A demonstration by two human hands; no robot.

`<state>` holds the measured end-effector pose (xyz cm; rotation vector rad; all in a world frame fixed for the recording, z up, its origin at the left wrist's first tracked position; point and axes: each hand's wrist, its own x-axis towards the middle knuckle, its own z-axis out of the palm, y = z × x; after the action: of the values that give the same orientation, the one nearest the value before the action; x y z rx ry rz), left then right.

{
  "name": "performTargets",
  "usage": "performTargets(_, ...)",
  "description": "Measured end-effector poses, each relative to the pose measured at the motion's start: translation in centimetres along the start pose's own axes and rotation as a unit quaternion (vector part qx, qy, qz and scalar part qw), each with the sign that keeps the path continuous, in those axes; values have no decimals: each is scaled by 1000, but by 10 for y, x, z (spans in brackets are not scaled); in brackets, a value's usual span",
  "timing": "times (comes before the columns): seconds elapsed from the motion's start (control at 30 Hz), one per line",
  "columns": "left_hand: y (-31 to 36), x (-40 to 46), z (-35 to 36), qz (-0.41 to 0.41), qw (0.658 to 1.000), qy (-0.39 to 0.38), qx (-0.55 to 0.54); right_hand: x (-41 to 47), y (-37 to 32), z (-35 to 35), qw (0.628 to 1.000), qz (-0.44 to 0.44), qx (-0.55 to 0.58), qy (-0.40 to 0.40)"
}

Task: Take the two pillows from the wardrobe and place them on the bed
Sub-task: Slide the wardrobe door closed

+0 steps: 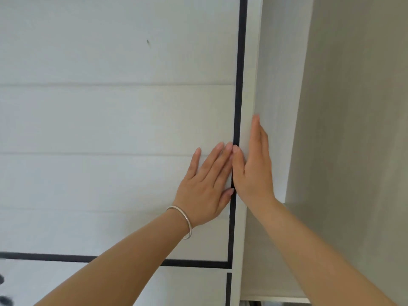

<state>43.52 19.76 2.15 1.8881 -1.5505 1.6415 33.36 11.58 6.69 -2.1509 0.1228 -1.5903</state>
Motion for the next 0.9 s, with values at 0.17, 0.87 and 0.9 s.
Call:
performTargets(0.17,44,29,6,23,1000,4,-19,-2,25,-43,998,16,-55,15)
performTargets(0.87,192,133,20,45,994,10,-96,1,131,-192,837,-81,-500,206)
performTargets(0.9,196,135,21,46,994,8,-95,0,134,-196,829,-79,-511,212)
